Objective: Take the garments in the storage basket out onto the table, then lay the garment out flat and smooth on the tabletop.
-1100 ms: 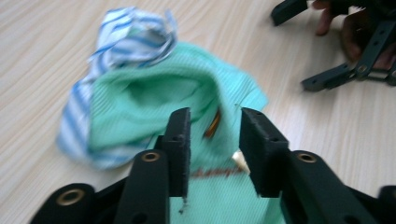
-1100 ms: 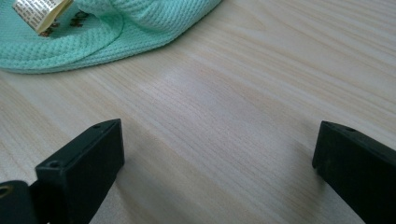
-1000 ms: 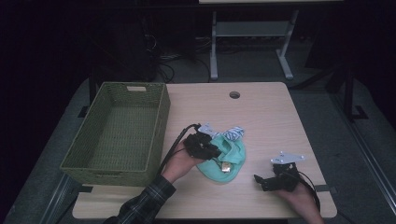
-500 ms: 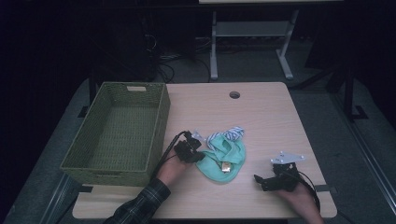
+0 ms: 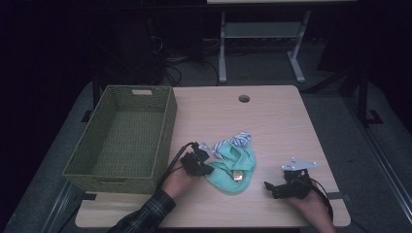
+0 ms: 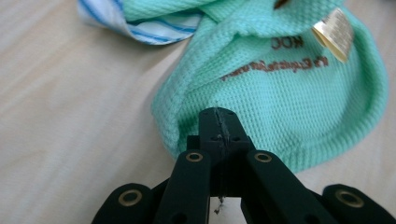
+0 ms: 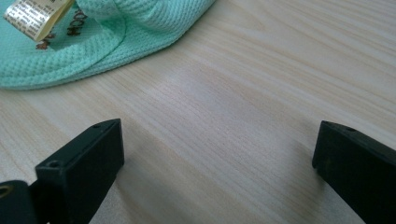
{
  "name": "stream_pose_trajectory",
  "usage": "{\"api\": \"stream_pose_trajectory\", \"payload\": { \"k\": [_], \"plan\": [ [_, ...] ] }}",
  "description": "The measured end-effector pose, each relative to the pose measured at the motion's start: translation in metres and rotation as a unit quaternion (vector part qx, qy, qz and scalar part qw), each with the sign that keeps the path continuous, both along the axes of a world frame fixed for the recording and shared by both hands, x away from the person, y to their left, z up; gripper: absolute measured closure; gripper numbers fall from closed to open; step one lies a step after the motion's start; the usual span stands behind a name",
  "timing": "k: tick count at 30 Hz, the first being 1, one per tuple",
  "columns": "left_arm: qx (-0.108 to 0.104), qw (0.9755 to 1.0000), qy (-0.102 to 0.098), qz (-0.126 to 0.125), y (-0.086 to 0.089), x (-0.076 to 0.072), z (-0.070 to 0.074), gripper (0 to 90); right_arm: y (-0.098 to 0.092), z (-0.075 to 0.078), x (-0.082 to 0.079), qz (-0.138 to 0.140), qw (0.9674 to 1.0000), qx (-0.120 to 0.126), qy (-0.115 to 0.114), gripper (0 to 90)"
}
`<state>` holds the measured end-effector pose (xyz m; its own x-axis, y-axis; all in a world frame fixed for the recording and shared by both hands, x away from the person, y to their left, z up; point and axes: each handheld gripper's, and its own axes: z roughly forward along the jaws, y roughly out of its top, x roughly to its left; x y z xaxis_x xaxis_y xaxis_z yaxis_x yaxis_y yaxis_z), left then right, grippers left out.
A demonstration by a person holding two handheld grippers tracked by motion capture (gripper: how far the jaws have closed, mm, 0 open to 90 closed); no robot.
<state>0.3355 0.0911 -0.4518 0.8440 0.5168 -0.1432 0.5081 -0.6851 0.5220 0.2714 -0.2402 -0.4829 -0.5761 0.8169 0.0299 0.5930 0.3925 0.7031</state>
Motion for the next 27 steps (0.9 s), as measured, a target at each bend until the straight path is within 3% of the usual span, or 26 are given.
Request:
{"api": "stream_pose_trajectory", "payload": {
  "k": [7, 13, 17, 25, 27],
  "plan": [
    [-0.004, 0.9999, 0.003, -0.012, 0.000, -0.010, 0.000, 89.5, 0.000, 0.000, 0.000, 0.001, 1.0000, -0.001, 0.000, 1.6],
    [-0.009, 0.9999, 0.004, -0.013, 0.000, -0.010, -0.001, 89.6, 0.001, 0.003, 0.003, -0.001, 0.9999, -0.001, 0.015, 1.9],
    [-0.008, 0.9998, -0.002, -0.016, 0.001, -0.011, -0.001, 89.7, 0.003, 0.009, 0.006, 0.005, 1.0000, 0.001, 0.007, 2.0],
    [-0.020, 0.9997, 0.000, -0.011, 0.002, -0.013, -0.002, 89.7, 0.009, 0.023, 0.016, 0.024, 0.9994, 0.022, -0.005, 13.9],
    [-0.010, 0.9998, -0.003, -0.019, 0.002, -0.012, -0.002, 89.7, 0.011, 0.028, 0.020, 0.030, 0.9993, 0.023, -0.007, 14.6]
  ]
}}
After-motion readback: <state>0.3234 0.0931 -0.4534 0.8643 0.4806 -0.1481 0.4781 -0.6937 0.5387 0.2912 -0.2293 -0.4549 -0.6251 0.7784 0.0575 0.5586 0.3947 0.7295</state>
